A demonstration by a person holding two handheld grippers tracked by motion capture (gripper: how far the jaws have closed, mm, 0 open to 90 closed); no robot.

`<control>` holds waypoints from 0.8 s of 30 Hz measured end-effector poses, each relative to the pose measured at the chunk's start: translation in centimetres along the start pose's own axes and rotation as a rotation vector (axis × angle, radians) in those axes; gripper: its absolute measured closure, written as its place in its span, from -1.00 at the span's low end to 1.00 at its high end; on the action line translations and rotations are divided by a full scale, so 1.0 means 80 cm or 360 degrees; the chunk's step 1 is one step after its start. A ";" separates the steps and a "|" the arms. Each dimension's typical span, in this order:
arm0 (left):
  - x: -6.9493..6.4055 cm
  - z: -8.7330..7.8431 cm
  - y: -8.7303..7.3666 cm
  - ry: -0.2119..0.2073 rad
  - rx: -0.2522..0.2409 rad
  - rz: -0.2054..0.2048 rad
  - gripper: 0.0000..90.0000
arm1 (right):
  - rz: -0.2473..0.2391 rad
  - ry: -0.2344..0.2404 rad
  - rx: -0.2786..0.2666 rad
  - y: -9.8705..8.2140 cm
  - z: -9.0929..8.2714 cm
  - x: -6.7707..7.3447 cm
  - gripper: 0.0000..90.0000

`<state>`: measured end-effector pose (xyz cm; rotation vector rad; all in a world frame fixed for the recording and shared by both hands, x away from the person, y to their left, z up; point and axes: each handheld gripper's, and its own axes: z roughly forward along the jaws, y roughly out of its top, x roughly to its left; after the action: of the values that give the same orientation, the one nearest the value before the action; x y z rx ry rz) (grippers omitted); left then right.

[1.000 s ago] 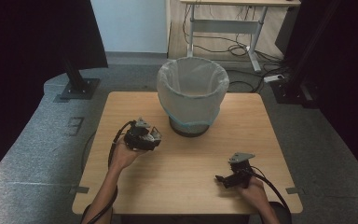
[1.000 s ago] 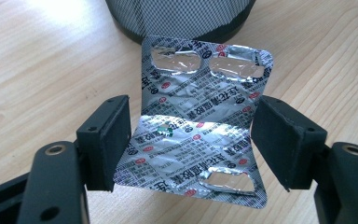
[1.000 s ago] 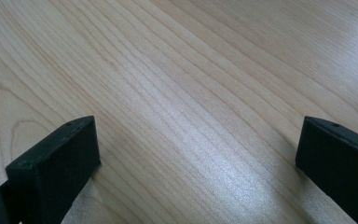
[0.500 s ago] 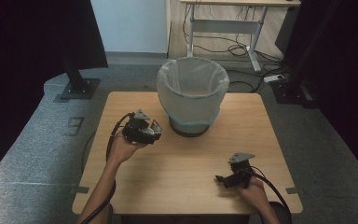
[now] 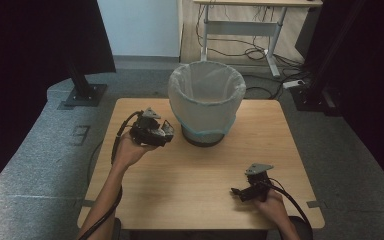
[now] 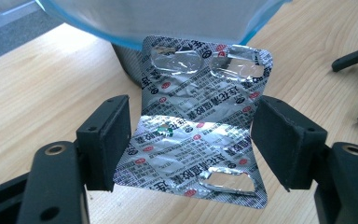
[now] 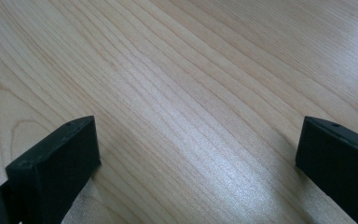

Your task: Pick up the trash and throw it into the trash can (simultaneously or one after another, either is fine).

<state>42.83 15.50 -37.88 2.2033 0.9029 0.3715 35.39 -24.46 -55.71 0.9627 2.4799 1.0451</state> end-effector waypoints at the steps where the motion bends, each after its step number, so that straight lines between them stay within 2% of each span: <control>1: 0.000 -0.001 0.002 0.0002 -0.0001 0.0004 -0.35 | 0.0001 -0.0002 -0.0003 0.000 0.000 0.000 -1.00; 11: -0.003 -0.013 0.029 0.0000 0.0000 0.0037 -0.36 | 0.0000 -0.0002 0.0000 0.000 0.000 0.000 -1.00; 24: -0.001 -0.038 0.056 0.0005 -0.0031 0.0022 -0.36 | -0.0007 -0.0002 -0.0003 0.000 0.000 0.000 -1.00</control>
<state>43.51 14.76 -32.54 2.1926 0.8827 0.3893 35.37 -24.46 -55.72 0.9563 2.4783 1.0448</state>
